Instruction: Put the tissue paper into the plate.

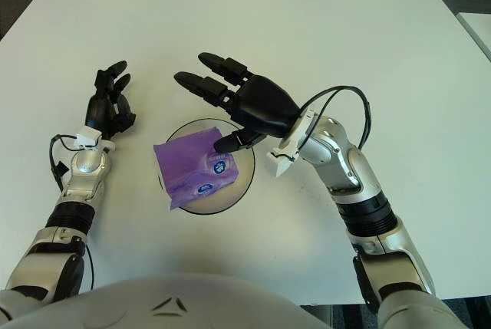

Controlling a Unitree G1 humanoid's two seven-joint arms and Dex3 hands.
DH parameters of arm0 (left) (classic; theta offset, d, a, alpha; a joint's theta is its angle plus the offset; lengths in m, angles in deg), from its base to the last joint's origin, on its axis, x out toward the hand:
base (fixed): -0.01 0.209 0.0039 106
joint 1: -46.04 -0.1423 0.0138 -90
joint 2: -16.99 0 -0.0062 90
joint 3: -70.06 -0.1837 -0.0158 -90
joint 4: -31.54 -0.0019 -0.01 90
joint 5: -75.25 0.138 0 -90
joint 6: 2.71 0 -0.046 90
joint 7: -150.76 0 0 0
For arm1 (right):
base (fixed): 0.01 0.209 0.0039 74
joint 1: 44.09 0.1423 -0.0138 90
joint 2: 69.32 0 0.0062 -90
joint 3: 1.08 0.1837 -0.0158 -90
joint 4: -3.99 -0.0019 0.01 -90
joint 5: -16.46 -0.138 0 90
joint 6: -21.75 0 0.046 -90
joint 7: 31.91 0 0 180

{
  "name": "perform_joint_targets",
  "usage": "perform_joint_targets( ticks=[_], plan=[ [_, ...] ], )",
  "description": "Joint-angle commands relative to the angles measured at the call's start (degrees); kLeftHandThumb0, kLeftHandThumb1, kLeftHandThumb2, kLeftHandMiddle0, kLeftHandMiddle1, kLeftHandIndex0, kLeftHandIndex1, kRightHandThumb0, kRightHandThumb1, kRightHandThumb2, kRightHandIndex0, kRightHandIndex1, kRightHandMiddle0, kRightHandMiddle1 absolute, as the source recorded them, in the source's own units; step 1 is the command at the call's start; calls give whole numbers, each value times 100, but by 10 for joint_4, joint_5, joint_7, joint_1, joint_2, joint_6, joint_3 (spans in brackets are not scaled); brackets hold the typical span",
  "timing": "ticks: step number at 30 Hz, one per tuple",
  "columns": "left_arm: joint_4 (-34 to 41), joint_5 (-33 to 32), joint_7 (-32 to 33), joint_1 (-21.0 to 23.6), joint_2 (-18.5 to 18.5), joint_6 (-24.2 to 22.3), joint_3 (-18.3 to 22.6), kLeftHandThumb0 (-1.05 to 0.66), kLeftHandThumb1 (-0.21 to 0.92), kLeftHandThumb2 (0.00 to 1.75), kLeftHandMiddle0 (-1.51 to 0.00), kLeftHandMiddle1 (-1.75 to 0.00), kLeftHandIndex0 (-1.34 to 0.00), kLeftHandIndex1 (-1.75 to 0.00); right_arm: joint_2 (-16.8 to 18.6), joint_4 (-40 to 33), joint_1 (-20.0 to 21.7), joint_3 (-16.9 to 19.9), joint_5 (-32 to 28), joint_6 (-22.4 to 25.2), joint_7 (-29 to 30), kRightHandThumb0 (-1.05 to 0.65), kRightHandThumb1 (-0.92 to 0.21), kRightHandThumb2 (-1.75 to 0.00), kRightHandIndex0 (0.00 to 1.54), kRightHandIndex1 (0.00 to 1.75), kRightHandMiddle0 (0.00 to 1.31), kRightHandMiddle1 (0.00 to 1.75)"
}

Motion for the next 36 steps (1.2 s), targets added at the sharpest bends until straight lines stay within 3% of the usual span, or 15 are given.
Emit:
perform_joint_targets(
  ticks=[1, 5, 7, 13, 21, 25, 29, 36],
  plan=[
    [-84, 14, 6, -99, -31, 1, -12, -69, 92, 95, -20, -58, 0, -77, 9, 13, 17, 10, -34, 16, -1, -105, -92, -93, 0, 0, 0, 0],
    [-73, 20, 17, -100, -35, -9, -13, -69, 92, 94, -17, -58, 0, -80, 21, 14, 18, 19, -82, 55, -14, -105, -92, -95, 0, 0, 0, 0],
    [-60, 24, 22, -102, -37, -17, -15, -69, 92, 94, -16, -57, 0, -81, 20, 30, 25, 40, -116, 67, -12, -105, -92, -94, 0, 0, 0, 0],
    [-42, 36, 35, -110, -37, -25, -19, -70, 92, 94, -15, -56, 0, -82, 31, 74, 29, 78, -122, 81, 30, -104, -92, -86, 2, 1, 0, 0],
    [-19, 29, 33, -118, -44, -37, -19, -71, 92, 92, -15, -51, 0, -85, 140, 182, 42, 102, -129, 80, 176, -102, -92, -72, 4, 2, 1, 1],
    [-9, 23, 28, -125, -48, -41, -19, -69, 92, 90, -15, -43, 0, -82, 190, 213, 14, 121, -152, 75, 235, -99, -92, -72, 6, 3, 4, 3],
    [0, 21, 26, -130, -49, -46, -20, -69, 92, 89, -15, -35, 0, -80, 206, 230, 1, 136, -165, 75, 257, -92, -92, -78, 9, 3, 1, 24],
    [19, 21, 23, -139, -49, -60, -21, -70, 92, 88, -15, -32, 0, -79, 216, 267, -26, 162, -207, 67, 263, -79, -92, -90, 13, 4, 0, 40]
  ],
)
